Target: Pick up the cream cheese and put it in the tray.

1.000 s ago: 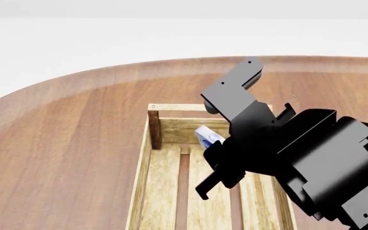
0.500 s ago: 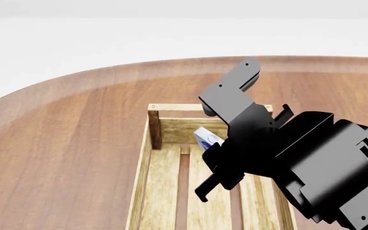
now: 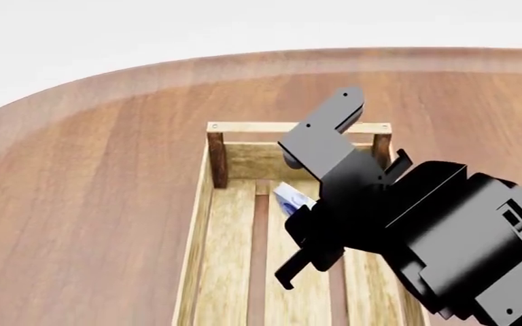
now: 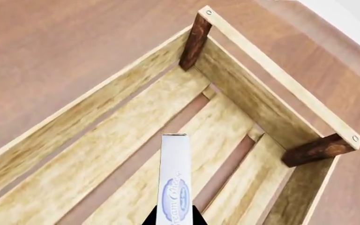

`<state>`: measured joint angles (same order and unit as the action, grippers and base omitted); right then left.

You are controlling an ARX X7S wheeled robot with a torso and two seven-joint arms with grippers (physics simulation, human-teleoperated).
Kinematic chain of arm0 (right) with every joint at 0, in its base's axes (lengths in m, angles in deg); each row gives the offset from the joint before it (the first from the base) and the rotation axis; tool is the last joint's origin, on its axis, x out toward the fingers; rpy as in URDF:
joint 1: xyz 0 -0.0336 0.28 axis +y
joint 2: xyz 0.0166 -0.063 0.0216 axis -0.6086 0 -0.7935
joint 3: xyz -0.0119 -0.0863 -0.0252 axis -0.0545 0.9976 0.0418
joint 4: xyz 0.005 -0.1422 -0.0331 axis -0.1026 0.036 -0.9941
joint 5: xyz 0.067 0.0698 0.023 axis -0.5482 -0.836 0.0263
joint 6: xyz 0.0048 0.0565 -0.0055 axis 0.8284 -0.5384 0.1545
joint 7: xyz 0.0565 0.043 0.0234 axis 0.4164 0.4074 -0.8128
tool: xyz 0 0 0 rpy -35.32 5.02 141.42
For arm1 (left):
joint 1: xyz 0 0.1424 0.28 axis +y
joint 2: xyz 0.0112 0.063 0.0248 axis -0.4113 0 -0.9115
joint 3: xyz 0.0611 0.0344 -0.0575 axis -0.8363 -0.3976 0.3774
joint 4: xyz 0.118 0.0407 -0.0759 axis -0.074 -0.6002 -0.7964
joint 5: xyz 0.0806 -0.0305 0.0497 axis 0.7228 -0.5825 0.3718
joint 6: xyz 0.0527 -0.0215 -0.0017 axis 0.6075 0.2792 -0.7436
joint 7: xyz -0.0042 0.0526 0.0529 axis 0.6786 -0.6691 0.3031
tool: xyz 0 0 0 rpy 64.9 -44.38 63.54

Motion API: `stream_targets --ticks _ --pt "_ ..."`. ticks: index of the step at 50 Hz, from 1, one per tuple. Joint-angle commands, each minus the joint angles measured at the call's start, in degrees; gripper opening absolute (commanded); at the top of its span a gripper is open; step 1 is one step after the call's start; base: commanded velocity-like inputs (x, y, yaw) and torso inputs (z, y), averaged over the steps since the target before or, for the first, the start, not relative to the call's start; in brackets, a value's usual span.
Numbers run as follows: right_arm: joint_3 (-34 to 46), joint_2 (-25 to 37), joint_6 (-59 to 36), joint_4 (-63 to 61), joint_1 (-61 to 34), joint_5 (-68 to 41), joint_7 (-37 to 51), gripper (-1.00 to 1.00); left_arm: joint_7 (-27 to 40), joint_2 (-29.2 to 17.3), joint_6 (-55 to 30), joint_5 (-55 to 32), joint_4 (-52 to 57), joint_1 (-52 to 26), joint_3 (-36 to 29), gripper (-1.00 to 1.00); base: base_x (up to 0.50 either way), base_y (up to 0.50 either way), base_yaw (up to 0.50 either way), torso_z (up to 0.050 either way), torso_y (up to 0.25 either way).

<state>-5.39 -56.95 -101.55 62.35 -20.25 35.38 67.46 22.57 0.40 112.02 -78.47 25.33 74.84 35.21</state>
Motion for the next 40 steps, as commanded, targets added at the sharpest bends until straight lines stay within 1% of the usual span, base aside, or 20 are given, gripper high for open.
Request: stream_targets --ticks 1,24,40 --pt "0.2 0.0 0.8 0.0 -0.3 1.0 -0.2 -1.00 0.1 -0.1 0.0 0.0 0.0 -0.1 -0.1 1.00 0.00 0.00 0.00 0.000 -0.092" --pt "-0.4 -0.2 2.3 0.0 0.1 0.3 -0.7 -1.00 0.2 -0.3 0.1 -0.3 0.1 -0.1 -0.3 1.00 0.00 0.00 0.00 0.000 -0.090" --pt "0.0 -0.5 3.8 2.3 0.5 0.8 -1.3 -1.00 0.3 -0.4 0.0 -0.2 0.0 -0.2 -0.5 1.00 0.00 0.00 0.00 0.000 -0.090"
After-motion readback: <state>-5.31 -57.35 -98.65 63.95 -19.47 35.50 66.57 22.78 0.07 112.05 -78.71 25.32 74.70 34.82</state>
